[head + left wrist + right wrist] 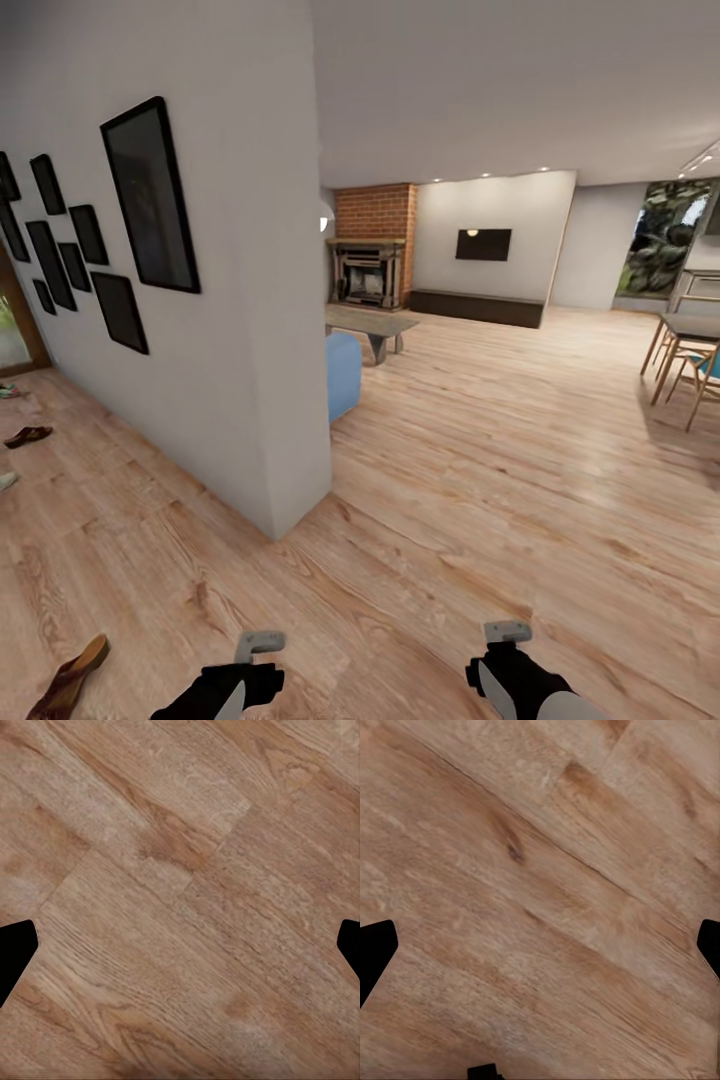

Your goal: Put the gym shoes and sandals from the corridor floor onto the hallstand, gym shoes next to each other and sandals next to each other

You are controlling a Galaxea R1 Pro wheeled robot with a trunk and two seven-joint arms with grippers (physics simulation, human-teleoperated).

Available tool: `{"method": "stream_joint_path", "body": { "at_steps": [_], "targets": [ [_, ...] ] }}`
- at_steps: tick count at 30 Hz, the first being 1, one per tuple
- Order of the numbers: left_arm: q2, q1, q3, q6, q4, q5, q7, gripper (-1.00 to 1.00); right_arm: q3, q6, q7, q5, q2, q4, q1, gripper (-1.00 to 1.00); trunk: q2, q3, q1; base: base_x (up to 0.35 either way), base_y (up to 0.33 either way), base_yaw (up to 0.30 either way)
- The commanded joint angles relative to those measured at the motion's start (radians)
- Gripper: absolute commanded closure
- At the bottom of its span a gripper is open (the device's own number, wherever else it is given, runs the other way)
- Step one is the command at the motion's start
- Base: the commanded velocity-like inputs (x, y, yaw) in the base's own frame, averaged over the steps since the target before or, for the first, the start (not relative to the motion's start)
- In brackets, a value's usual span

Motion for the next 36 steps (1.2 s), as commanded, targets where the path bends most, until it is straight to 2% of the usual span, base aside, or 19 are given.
{"method": "stream_joint_path", "body": {
  "at_steps": [1, 4, 8, 17, 36],
  "targets": [
    [0.000, 0.000, 0.000, 0.000, -0.005, 0.000, 0.000, -1.00, 0.009, 0.000, 0.000, 0.000, 0.000, 0.000, 0.000, -1.00, 0.000, -0.001, 0.000, 0.000, 0.000, 0.253],
    [0.000, 0.000, 0.005, 0.001, -0.035, 0.000, 0.000, -1.00, 0.053, 0.000, 0.000, -0.001, 0.001, 0.000, 0.000, -1.00, 0.000, -0.004, 0.000, 0.000, 0.000, 0.253],
    [-0.001, 0.000, 0.010, 0.001, -0.056, 0.000, 0.001, -1.00, 0.082, 0.000, 0.001, -0.001, 0.001, 0.000, 0.000, -1.00, -0.007, -0.010, 0.004, 0.000, 0.000, 0.253],
    [-0.001, 0.000, 0.016, 0.001, -0.068, 0.000, 0.001, -1.00, 0.099, 0.000, 0.001, -0.002, 0.001, 0.001, 0.000, -1.00, -0.070, -0.046, 0.038, 0.000, 0.000, 0.253],
    [-0.001, 0.000, 0.047, 0.001, -0.070, 0.000, 0.002, -1.00, 0.103, 0.000, 0.001, -0.002, 0.001, 0.000, 0.000, -1.00, -0.203, -0.122, 0.111, 0.000, 0.000, 0.254]
  ]
}}
